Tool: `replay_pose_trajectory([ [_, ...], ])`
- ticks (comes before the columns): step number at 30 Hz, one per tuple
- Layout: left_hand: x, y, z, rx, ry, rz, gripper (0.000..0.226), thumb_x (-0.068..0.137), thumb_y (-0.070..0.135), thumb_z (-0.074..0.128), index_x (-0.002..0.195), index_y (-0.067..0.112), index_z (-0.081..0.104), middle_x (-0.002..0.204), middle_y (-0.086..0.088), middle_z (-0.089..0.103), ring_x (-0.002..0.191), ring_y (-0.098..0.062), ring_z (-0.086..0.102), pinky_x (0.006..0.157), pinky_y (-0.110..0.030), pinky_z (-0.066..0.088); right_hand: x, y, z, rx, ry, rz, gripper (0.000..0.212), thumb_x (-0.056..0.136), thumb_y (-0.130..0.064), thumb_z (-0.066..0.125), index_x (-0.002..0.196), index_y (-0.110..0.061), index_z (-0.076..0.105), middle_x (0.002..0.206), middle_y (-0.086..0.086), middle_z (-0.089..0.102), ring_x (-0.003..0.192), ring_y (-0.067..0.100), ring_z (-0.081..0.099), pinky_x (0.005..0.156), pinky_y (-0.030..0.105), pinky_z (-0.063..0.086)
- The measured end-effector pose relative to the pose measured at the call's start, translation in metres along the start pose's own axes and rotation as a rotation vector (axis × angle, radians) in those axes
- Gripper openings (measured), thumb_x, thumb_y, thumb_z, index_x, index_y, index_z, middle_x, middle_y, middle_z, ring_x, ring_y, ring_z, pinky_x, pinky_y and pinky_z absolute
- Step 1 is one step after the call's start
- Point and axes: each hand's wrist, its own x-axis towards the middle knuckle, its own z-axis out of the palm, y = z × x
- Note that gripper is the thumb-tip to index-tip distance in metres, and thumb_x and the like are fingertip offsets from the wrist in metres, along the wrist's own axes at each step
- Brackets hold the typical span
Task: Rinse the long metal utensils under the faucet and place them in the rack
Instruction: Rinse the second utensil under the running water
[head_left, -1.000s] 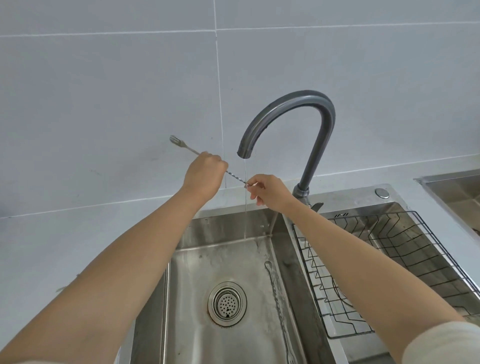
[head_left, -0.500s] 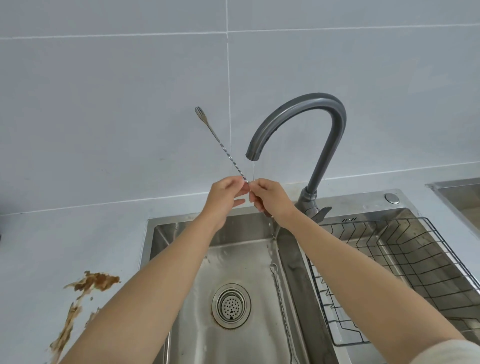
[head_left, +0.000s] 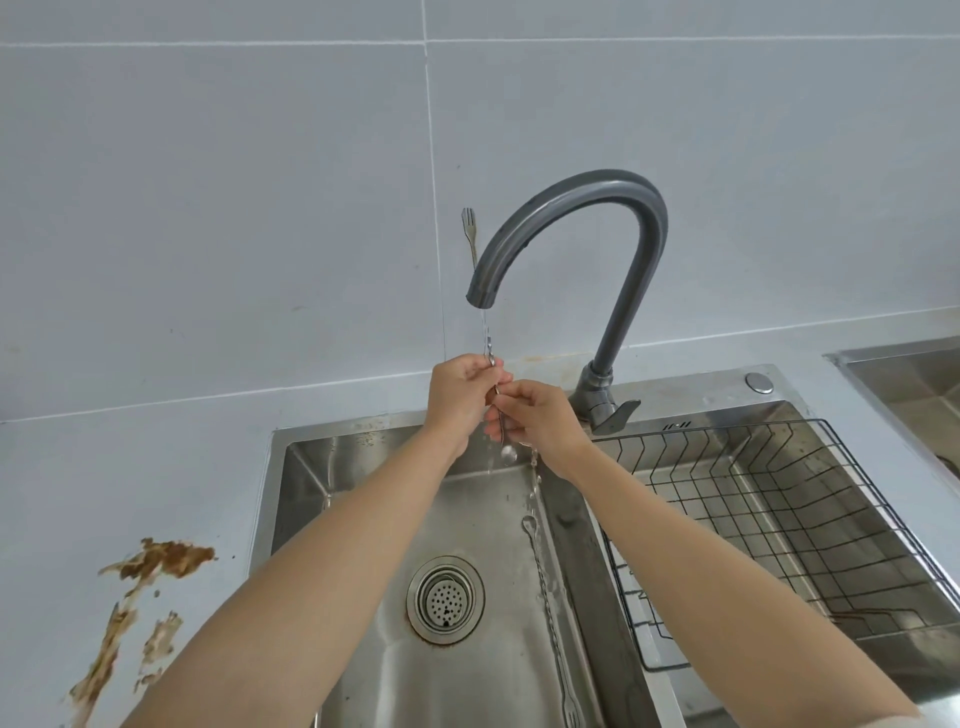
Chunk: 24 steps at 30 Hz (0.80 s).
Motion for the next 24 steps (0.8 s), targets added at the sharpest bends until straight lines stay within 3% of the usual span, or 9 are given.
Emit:
replay_pose_trajectory([
  [3,-0.001,-0.002,0.002,0.04,0.031,0.02,0.027,0.091,0.006,0.053,0.066,0.016,0.058,0.068,0.0,0.061,0.058,-0.015,0.056,0.052,-0.023,0.049,-0.003,0.005,0.0,0.016,0.013,0.017,0.021,0.093,0.0,0.05,0.079,-0.011,0.061,0.068,0.008,0.062,0.046,0.006,0.064,0.052,0.017,0.055],
  [9,0.0,-0.005,0.001,0.045,0.049,0.045,0.028,0.093,0.006,0.049,0.067,0.014,0.055,0.065,-0.003,0.059,0.056,-0.016,0.058,0.055,-0.025,0.051,-0.01,0.017,0.003,0.046,0.012,0.048,0.018,0.09,0.002,0.053,0.078,-0.01,0.059,0.063,0.005,0.063,0.046,0.007,0.065,0.05,0.018,0.056],
  [12,0.0,-0.004,-0.002,0.061,0.046,0.052,0.018,0.093,0.007,0.049,0.077,0.009,0.057,0.066,-0.001,0.059,0.05,-0.007,0.061,0.046,-0.014,0.05,-0.011,0.02,0.006,0.038,0.005,0.048,0.018,0.089,0.002,0.055,0.076,-0.011,0.058,0.062,0.003,0.064,0.046,0.007,0.065,0.055,0.021,0.057],
  [16,0.004,-0.005,-0.005,0.087,0.066,0.073,0.029,0.093,0.007,0.048,0.066,0.017,0.054,0.064,-0.001,0.058,0.037,0.005,0.057,0.044,-0.013,0.048,-0.013,0.027,0.01,0.057,-0.011,0.055,0.019,0.087,0.005,0.056,0.074,-0.009,0.056,0.065,0.007,0.062,0.045,0.007,0.064,0.053,0.02,0.057],
  [21,0.004,-0.006,-0.005,0.176,0.077,0.107,0.024,0.095,0.008,0.045,0.073,0.015,0.053,0.066,0.001,0.056,0.049,-0.007,0.059,0.048,-0.02,0.046,-0.015,0.04,0.017,0.016,-0.03,0.081,0.021,0.087,0.006,0.057,0.074,-0.01,0.052,0.068,0.007,0.062,0.047,0.006,0.064,0.056,0.021,0.056],
  [24,0.004,-0.006,-0.005,0.267,0.06,0.147,0.015,0.095,0.005,0.042,0.088,0.009,0.053,0.067,0.003,0.054,0.054,-0.011,0.055,0.044,-0.014,0.044,-0.014,0.04,0.019,-0.096,-0.035,0.108,0.022,0.085,0.005,0.06,0.075,-0.014,0.053,0.071,0.005,0.062,0.054,0.008,0.062,0.057,0.02,0.052],
])
